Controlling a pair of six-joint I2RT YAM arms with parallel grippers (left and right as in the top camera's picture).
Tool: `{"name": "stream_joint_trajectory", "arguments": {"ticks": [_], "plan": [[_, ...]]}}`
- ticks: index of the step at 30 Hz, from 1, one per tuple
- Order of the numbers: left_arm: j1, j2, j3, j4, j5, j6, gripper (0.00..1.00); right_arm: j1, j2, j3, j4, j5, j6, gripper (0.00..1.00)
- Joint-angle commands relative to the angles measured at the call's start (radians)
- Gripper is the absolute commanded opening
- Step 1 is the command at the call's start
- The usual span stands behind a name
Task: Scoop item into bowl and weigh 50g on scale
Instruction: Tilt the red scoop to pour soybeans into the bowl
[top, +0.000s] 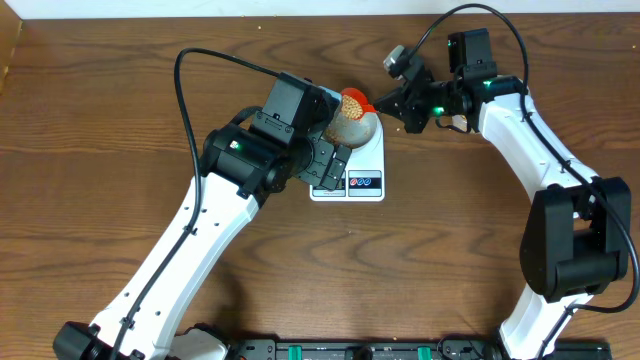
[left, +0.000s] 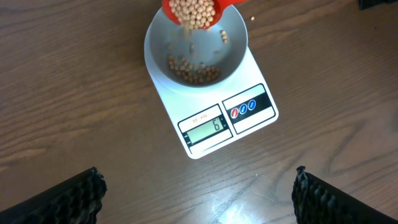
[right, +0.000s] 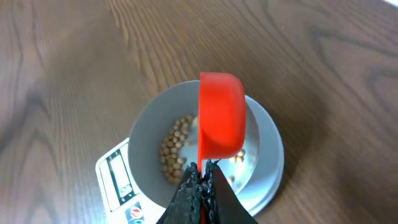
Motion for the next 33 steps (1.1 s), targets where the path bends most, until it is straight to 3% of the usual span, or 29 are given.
{"name": "stream_joint_trajectory", "arguments": {"ticks": [1, 33], "plan": [[0.002, 0.008, -0.010, -0.003, 0.002, 0.010, 0.98, 0.006, -0.005, -0.006, 0.001, -0.007, -0.112, 0.01], [0.002, 0.008, -0.010, -0.003, 0.002, 0.010, 0.98, 0.005, -0.005, -0.002, 0.067, -0.011, -0.198, 0.01]]}}
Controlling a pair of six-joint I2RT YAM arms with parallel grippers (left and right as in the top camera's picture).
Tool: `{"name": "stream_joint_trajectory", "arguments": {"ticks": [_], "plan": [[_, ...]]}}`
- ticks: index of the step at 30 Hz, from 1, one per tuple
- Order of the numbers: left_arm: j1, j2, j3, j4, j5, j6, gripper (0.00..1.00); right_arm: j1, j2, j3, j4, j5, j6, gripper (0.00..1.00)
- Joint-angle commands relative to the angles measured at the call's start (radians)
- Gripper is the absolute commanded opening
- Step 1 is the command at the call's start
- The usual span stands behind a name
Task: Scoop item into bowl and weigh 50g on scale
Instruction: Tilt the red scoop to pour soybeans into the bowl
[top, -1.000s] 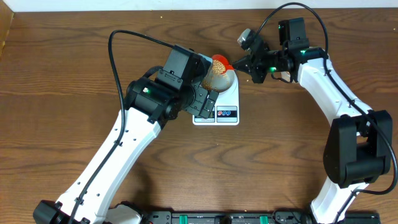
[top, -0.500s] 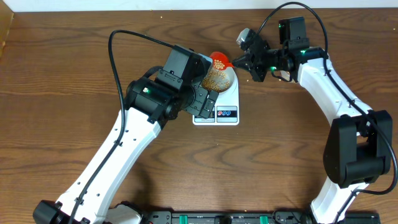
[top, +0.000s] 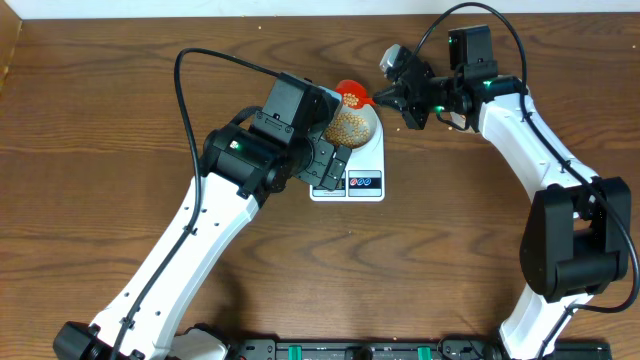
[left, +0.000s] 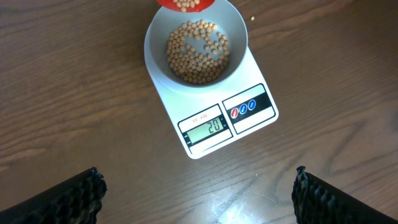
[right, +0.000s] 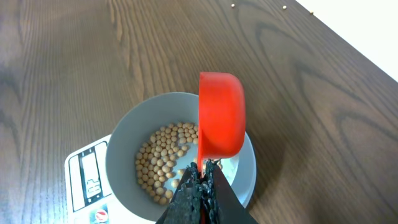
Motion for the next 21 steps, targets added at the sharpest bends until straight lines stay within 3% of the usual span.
{"name": "stream_joint_trajectory", "arguments": {"ticks": [1, 21], "plan": [[0.002, 0.008, -0.010, -0.003, 0.002, 0.010, 0.98, 0.003, -0.005, -0.002, 0.003, -0.009, -0.068, 0.01], [0.002, 0.008, -0.010, -0.003, 0.002, 0.010, 0.98, 0.003, -0.096, -0.002, 0.015, 0.022, -0.079, 0.01]]}}
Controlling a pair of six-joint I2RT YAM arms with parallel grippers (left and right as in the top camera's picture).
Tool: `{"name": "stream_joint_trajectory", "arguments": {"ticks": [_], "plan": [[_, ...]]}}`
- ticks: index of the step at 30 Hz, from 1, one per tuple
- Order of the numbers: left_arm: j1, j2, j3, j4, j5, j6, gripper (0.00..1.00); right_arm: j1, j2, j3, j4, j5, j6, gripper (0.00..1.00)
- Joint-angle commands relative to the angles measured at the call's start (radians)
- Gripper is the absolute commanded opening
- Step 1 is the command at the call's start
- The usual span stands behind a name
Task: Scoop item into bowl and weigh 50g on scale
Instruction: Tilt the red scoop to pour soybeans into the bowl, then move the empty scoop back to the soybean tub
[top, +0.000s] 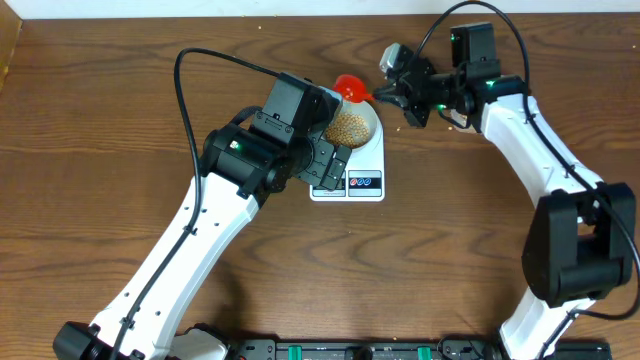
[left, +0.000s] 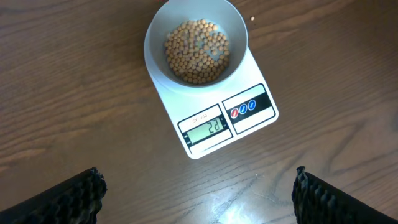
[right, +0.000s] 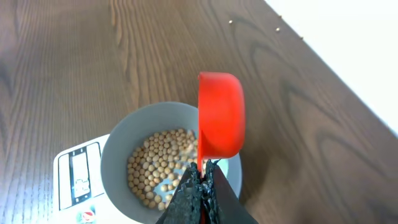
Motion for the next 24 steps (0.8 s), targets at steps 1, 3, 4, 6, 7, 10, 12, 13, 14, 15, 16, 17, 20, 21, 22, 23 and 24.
{"name": "stream_joint_trajectory", "arguments": {"ticks": [1, 3, 4, 6, 7, 10, 12, 13, 14, 15, 16, 17, 20, 21, 22, 23, 24], "plan": [[0.002, 0.008, -0.010, -0.003, 0.002, 0.010, 0.98, 0.003, -0.070, -0.002, -0.008, 0.027, -0.015, 0.01], [0.002, 0.008, -0.010, -0.003, 0.002, 0.010, 0.98, 0.004, -0.072, -0.002, -0.033, 0.027, -0.015, 0.01], [0.002, 0.008, -0.010, -0.003, 0.002, 0.010, 0.98, 0.004, -0.071, -0.002, -0.043, 0.028, -0.015, 0.01], [0.002, 0.008, -0.010, -0.003, 0.002, 0.010, 0.98, 0.004, -0.071, -0.002, -0.073, 0.035, -0.031, 0.01], [0.002, 0.008, -0.010, -0.003, 0.002, 0.010, 0.98, 0.004, -0.071, -0.002, -0.072, 0.034, -0.030, 0.01], [0.002, 0.008, -0.010, -0.003, 0.002, 0.010, 0.98, 0.003, -0.071, -0.002, -0.063, 0.030, -0.028, 0.01], [0.002, 0.008, -0.010, -0.003, 0.002, 0.010, 0.98, -0.003, -0.071, -0.002, -0.026, 0.029, 0.036, 0.01], [0.002, 0.008, -0.010, -0.003, 0.002, 0.010, 0.98, -0.006, -0.071, -0.002, 0.002, 0.029, 0.088, 0.01], [0.002, 0.008, -0.010, -0.003, 0.002, 0.010, 0.98, -0.011, -0.071, -0.002, 0.029, 0.029, 0.137, 0.01], [0.002, 0.008, -0.010, -0.003, 0.002, 0.010, 0.98, -0.019, -0.071, -0.002, 0.063, 0.030, 0.195, 0.01], [0.002, 0.008, -0.010, -0.003, 0.002, 0.010, 0.98, -0.031, -0.071, -0.002, 0.097, 0.030, 0.258, 0.01], [0.002, 0.008, -0.010, -0.003, 0.002, 0.010, 0.98, -0.044, -0.071, -0.002, 0.129, 0.030, 0.331, 0.01], [0.002, 0.008, -0.010, -0.003, 0.002, 0.010, 0.98, -0.091, -0.071, -0.002, 0.195, 0.029, 0.525, 0.01], [0.002, 0.008, -0.010, -0.003, 0.002, 0.010, 0.98, -0.113, -0.071, -0.002, 0.211, 0.029, 0.590, 0.01], [0.002, 0.008, -0.010, -0.003, 0.002, 0.010, 0.98, -0.134, -0.071, -0.002, 0.222, 0.030, 0.654, 0.01], [0.002, 0.008, -0.010, -0.003, 0.002, 0.010, 0.98, -0.159, -0.071, -0.002, 0.231, 0.030, 0.723, 0.01], [0.002, 0.008, -0.010, -0.003, 0.002, 0.010, 0.98, -0.183, -0.071, -0.002, 0.236, 0.030, 0.798, 0.01]]}}
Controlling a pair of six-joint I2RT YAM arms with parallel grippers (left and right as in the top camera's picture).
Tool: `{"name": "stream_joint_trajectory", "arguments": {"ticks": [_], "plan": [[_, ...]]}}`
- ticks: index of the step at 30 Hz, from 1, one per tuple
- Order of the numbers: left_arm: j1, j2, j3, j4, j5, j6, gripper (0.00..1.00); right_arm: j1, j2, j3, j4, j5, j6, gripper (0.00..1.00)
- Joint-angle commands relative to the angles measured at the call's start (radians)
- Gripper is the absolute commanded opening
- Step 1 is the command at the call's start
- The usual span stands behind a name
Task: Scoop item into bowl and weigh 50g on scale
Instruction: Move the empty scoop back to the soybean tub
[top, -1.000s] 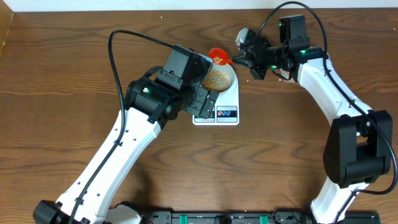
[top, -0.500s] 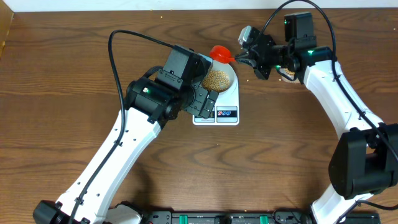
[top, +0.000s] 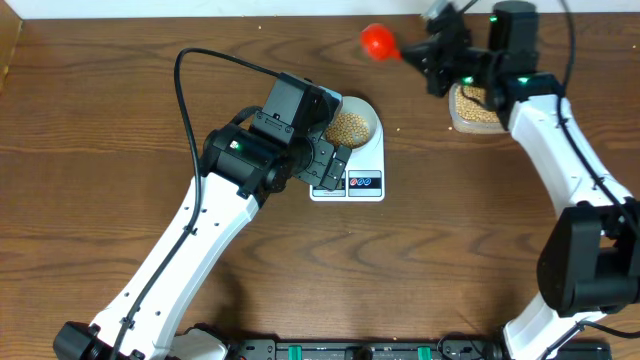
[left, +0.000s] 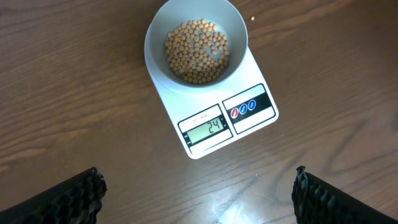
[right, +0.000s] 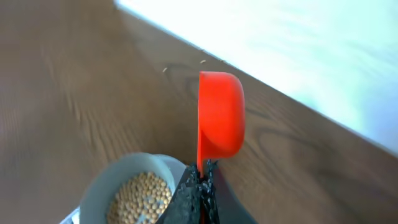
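Observation:
A white bowl (left: 235, 34) half full of tan beans (left: 196, 51) stands on the white scale (left: 214, 118), whose display reads 24. My right gripper (right: 203, 176) is shut on the handle of a red scoop (right: 219, 121), held high toward the table's back edge, behind and to the right of the bowl (top: 374, 120); in the overhead view the scoop (top: 378, 41) is clear of the scale. My left gripper (left: 196, 196) hangs open above the bare wood in front of the scale, holding nothing.
A container of beans (top: 477, 112) sits at the back right, partly under my right arm. A few stray beans lie on the wood near the back edge (right: 165, 70). The white wall borders the table's far side.
My right gripper has risen and drawn back to the right with the red scoop, away from the bowl toward the bean container. The scale reading went from 22 to 24.
The red scoop was tipped over the bowl with beans falling and the scale at 6. Then the bowl held many more beans at 20, then 22 with the scoop at the rim. Now the scoop is away and the display shows 24.

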Motion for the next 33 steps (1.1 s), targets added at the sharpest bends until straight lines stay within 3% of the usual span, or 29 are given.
{"name": "stream_joint_trajectory", "arguments": {"ticks": [1, 4, 8, 14, 22, 29, 33], "plan": [[0.002, 0.008, -0.010, -0.003, 0.002, 0.010, 0.98, -0.095, -0.016, 0.001, 0.011, -0.006, 0.369, 0.01], [0.002, 0.008, -0.010, -0.003, 0.002, 0.010, 0.98, -0.185, -0.016, 0.001, 0.007, -0.048, 0.618, 0.01], [0.002, 0.008, -0.010, -0.003, 0.002, 0.010, 0.98, -0.286, -0.016, 0.001, -0.038, -0.177, 0.755, 0.01], [0.002, 0.008, -0.010, -0.003, 0.002, 0.010, 0.98, -0.301, -0.037, 0.001, -0.195, -0.185, 0.648, 0.01], [0.002, 0.008, -0.010, -0.003, 0.002, 0.010, 0.98, -0.301, -0.118, 0.016, -0.467, 0.058, 0.587, 0.01], [0.002, 0.008, -0.010, -0.003, 0.002, 0.010, 0.98, -0.301, -0.119, 0.186, -0.779, 0.323, 0.498, 0.01], [0.002, 0.008, -0.010, -0.003, 0.002, 0.010, 0.98, -0.301, -0.119, 0.235, -0.834, 0.418, 0.438, 0.01]]}}
